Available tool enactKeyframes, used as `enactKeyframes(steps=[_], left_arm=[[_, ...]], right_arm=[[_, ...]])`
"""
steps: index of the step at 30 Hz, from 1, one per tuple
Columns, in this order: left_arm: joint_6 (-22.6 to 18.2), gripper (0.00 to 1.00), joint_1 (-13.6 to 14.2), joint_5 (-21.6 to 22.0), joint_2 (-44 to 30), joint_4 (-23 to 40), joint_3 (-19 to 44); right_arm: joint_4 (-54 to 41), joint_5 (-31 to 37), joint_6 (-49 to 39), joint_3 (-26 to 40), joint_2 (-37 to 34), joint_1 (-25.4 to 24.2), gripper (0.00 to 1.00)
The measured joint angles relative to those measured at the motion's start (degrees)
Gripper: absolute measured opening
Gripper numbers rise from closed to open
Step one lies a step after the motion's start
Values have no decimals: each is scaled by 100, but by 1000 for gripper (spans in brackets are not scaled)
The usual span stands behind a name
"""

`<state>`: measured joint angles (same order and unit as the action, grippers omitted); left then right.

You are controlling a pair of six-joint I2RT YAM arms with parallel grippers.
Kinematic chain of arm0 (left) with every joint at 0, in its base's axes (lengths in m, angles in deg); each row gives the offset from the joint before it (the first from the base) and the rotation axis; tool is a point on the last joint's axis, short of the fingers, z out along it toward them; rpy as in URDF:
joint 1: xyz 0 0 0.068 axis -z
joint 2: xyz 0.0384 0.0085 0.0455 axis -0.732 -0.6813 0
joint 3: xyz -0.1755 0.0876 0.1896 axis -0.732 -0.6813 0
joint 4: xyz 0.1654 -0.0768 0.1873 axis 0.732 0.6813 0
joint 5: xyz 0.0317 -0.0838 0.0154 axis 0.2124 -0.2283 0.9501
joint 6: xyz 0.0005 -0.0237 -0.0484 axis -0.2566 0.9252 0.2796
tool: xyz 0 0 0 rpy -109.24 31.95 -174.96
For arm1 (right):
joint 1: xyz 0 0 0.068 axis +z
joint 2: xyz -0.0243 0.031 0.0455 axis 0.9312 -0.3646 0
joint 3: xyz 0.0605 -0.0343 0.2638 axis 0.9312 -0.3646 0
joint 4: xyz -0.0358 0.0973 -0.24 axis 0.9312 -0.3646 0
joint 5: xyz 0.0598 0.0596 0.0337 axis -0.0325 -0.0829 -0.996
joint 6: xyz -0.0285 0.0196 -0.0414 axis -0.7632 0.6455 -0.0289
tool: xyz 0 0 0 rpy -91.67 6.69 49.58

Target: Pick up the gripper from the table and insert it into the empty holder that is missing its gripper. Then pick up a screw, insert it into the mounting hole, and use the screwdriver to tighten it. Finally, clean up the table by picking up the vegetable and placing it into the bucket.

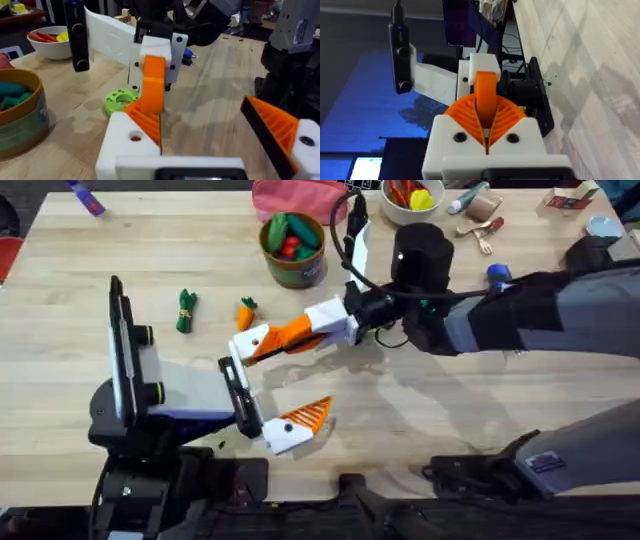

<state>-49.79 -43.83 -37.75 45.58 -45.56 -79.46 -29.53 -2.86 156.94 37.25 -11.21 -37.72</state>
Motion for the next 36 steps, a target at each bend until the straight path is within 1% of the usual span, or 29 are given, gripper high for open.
enactKeyframes(steps=[32, 33, 36], left_arm=[[24, 985, 0, 39, 0, -4, 0], [22, 985, 0, 39, 0, -4, 0], [-4, 985, 9, -17, 2, -2, 0]], right_arm=[[21, 152, 46, -4, 0, 72, 8], [17, 152, 66, -4, 0, 72, 24], [-44, 333, 70, -10, 0, 76, 439]])
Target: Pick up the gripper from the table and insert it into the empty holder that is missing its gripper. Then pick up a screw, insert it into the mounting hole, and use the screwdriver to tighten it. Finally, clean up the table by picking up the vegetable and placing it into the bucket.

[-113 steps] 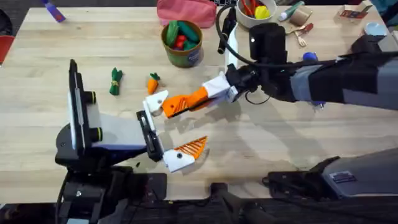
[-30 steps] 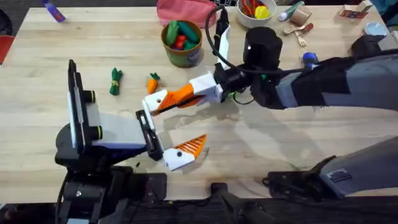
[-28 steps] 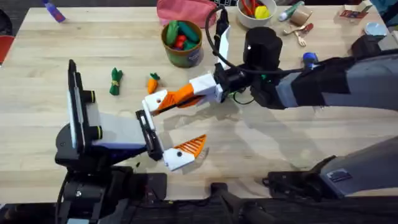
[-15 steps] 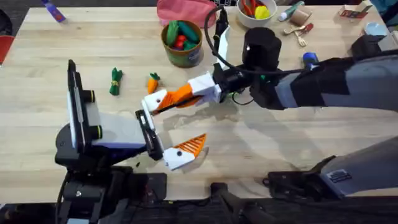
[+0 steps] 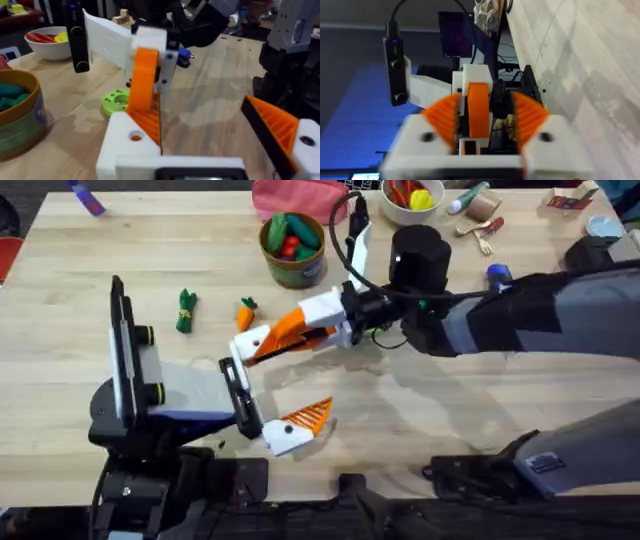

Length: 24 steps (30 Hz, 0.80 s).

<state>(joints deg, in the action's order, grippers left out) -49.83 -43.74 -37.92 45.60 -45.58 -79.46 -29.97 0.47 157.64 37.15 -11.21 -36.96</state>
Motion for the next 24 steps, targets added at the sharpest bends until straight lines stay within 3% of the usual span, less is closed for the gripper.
enactKeyframes(steps=[3, 4, 15, 20, 24], left_arm=[[-17, 985, 9, -37, -2, 4, 0], [-20, 985, 9, -40, 0, 4, 0], [-22, 985, 9, -57, -2, 7, 0], [-22, 985, 9, -57, 0, 7, 0], [-22, 985, 9, -57, 0, 7, 0]], right_arm=[[0, 121, 0, -2, 0, 4, 866], [2, 145, -8, -2, 0, 7, 933], [-277, 238, -165, -8, 69, -98, 961], [-1845, 387, -824, -28, 896, -484, 964], [-4071, 755, -1767, 99, 1810, -898, 964]])
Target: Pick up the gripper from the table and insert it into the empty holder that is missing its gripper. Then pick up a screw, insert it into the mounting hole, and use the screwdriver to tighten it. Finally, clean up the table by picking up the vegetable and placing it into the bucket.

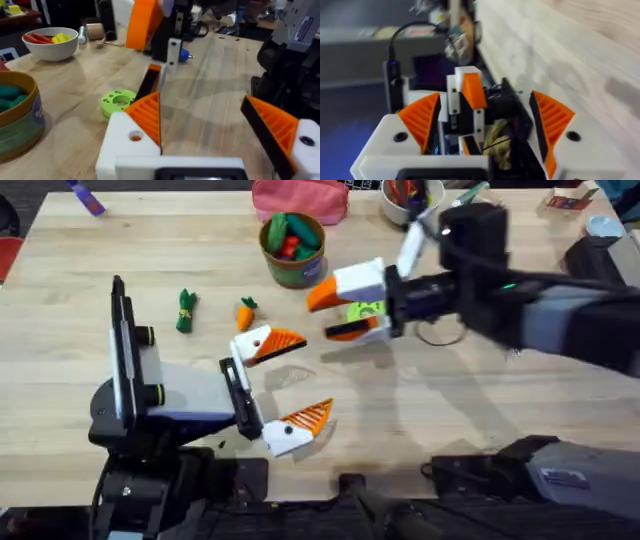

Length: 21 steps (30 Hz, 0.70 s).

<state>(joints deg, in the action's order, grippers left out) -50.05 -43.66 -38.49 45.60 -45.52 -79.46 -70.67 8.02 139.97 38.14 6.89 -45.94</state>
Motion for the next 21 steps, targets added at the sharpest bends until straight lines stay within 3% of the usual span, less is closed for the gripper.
enactKeyframes(steps=[3, 9, 15, 21], left_arm=[[0, 986, 0, 0, -1, 0, 0], [0, 985, 0, 0, -2, 0, 0], [0, 985, 0, 0, 0, 0, 0], [0, 985, 0, 0, 0, 0, 0]], right_arm=[[-1658, 486, -771, 314, 471, -196, 966], [-4744, 2181, -2006, 1756, 894, -271, 966], [-6253, 4132, -2329, 3014, 889, -4, 969], [-6945, 5683, -1884, 3557, 549, 657, 969]])
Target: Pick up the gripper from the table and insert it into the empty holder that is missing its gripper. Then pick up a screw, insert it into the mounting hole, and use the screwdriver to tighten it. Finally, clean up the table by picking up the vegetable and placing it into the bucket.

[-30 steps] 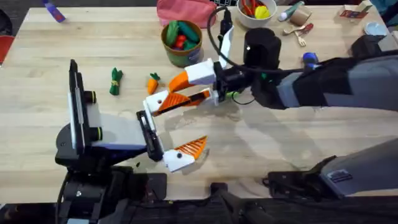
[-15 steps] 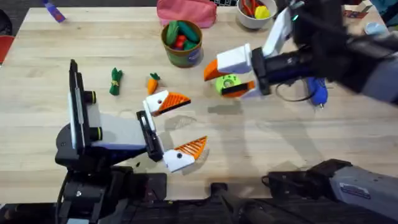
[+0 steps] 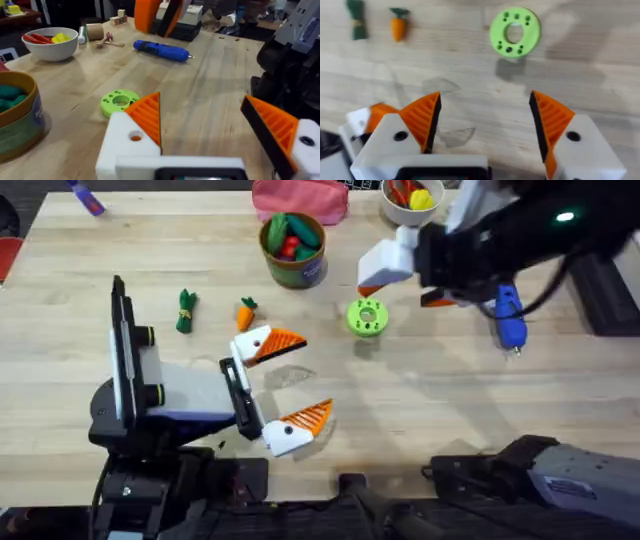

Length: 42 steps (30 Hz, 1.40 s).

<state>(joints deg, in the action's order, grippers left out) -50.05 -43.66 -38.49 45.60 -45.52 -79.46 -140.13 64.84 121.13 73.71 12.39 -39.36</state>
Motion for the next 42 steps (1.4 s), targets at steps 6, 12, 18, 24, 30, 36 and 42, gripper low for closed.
enactKeyframes(steps=[6, 12, 18, 24, 30, 36, 42], left_arm=[[0, 985, 0, 0, -1, 0, 0], [0, 985, 0, 0, -1, 0, 0], [0, 985, 0, 0, -1, 0, 0], [0, 985, 0, 0, 0, 0, 0], [0, 985, 0, 0, -2, 0, 0], [0, 985, 0, 0, -2, 0, 0], [0, 985, 0, 0, 0, 0, 0]], right_arm=[[-81, 622, 463, 143, -839, 332, 963], [14, 796, 753, 143, -1605, 358, 891], [314, 842, 849, 145, -2181, 414, 828], [357, 993, 881, 145, -2509, 457, 692], [455, 1102, 885, 145, -2649, 459, 546], [546, 1124, 886, 147, -2784, 476, 501], [616, 1139, 884, 151, -2900, 481, 477]])
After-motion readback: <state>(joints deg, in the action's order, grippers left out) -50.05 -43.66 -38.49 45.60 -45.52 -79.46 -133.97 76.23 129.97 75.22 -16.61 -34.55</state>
